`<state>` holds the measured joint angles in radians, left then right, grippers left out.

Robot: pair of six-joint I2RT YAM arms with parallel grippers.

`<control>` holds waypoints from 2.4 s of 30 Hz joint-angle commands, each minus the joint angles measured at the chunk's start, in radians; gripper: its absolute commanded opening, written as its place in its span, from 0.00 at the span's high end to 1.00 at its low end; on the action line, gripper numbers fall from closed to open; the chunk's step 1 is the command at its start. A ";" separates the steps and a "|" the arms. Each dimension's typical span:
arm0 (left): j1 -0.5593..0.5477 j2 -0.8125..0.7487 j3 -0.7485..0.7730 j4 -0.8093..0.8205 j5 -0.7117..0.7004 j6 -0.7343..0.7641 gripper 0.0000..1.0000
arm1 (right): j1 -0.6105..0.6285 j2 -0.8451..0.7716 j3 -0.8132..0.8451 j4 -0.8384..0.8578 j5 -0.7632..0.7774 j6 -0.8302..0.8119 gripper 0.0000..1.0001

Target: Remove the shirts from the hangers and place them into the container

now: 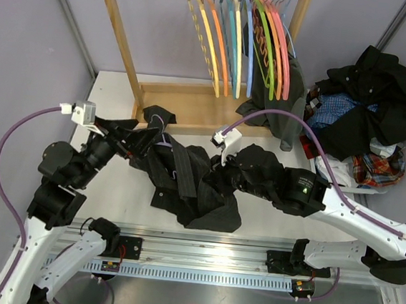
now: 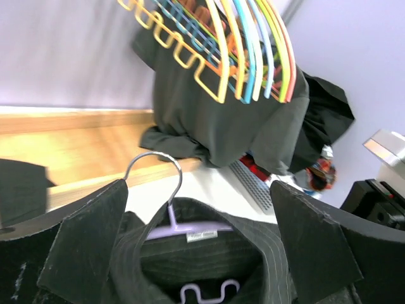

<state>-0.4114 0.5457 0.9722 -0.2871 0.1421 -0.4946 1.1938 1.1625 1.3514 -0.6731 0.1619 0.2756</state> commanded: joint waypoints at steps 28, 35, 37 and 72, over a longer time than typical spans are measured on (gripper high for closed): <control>-0.207 0.281 0.042 0.233 0.062 -0.200 0.88 | 0.024 -0.061 0.028 0.164 0.004 0.037 1.00; -0.221 0.286 0.097 0.191 -0.004 -0.157 1.00 | 0.023 -0.063 0.023 0.159 -0.004 0.040 1.00; -0.222 0.293 0.118 0.183 -0.030 -0.138 1.00 | 0.024 -0.061 0.023 0.155 -0.005 0.042 0.99; -0.221 0.235 0.363 -0.386 -0.620 0.255 1.00 | 0.024 -0.236 -0.086 0.077 0.077 0.014 1.00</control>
<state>-0.6353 0.8444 1.4178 -0.6643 -0.3103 -0.2379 1.2110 0.9768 1.2339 -0.5785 0.1886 0.3290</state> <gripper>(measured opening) 0.089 0.022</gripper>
